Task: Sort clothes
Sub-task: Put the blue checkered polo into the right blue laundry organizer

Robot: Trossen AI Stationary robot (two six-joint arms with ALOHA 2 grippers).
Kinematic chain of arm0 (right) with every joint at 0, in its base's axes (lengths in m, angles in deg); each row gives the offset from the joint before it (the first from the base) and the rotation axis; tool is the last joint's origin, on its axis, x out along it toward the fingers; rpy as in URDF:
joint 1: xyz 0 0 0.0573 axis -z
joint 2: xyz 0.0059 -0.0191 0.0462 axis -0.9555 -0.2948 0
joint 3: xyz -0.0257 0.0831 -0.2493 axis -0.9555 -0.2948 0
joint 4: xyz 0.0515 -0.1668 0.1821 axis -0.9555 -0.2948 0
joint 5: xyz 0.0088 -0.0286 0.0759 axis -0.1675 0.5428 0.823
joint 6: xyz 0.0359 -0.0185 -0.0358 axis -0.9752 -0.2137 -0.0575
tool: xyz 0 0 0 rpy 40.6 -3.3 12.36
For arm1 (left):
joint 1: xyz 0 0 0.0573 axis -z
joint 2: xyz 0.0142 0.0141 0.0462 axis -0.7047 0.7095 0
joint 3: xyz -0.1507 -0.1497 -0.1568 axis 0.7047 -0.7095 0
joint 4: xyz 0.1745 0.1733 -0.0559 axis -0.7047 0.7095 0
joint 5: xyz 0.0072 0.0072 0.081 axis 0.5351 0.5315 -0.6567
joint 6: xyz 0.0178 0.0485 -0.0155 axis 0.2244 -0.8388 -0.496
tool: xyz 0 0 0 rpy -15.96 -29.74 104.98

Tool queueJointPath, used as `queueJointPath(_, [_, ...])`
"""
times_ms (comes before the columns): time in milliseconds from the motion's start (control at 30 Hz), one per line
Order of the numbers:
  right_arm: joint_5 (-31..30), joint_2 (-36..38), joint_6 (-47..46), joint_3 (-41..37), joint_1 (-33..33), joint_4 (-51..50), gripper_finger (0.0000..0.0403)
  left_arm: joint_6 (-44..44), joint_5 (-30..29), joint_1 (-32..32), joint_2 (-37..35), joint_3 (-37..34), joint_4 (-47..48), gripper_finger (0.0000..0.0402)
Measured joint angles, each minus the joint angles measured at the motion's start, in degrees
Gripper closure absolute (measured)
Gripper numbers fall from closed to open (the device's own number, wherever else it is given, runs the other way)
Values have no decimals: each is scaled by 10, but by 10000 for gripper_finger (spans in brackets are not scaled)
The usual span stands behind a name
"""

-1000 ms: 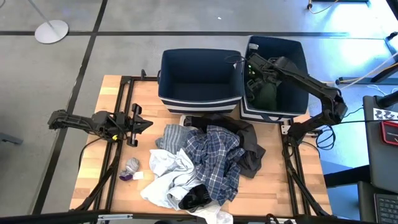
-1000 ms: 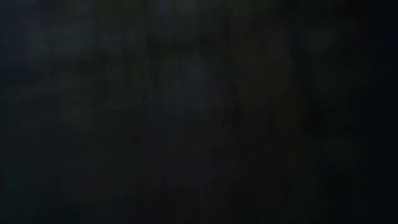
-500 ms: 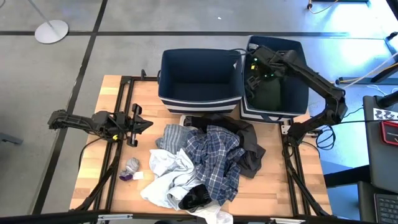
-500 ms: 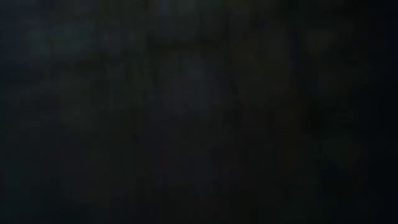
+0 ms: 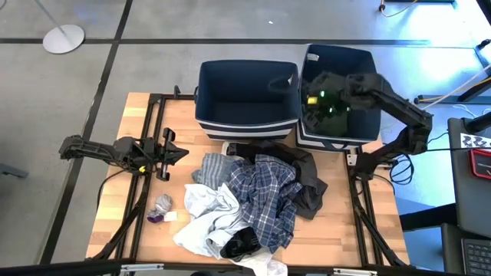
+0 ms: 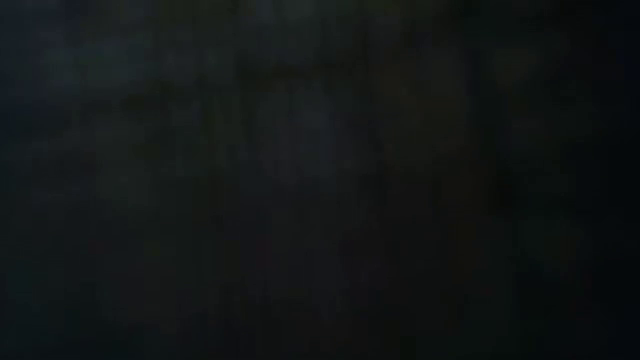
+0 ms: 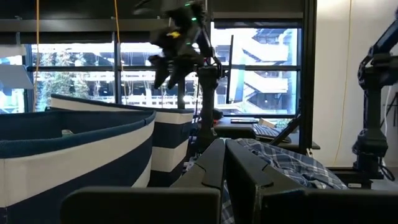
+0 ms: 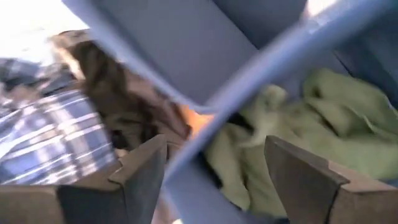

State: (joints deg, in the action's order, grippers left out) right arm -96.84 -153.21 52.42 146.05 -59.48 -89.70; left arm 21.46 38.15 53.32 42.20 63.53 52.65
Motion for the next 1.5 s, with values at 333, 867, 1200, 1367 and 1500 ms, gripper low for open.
queueJointPath(333, [-88,-2,-10,0,-215,74,133,0,0,0,0,0,0,398])
queueJointPath(867, [-108,-18,42,-12,-330,164,133,0,0,0,0,0,0,398])
queueJointPath(1200, [-89,-56,120,-112,-399,241,133,5,0,0,0,0,0,398])
queueJointPath(1367, [-162,-60,123,-167,-436,245,133,5,0,0,0,0,0,398])
queueJointPath(1500, [-184,-60,125,-213,-438,247,133,5,0,0,0,0,0,398])
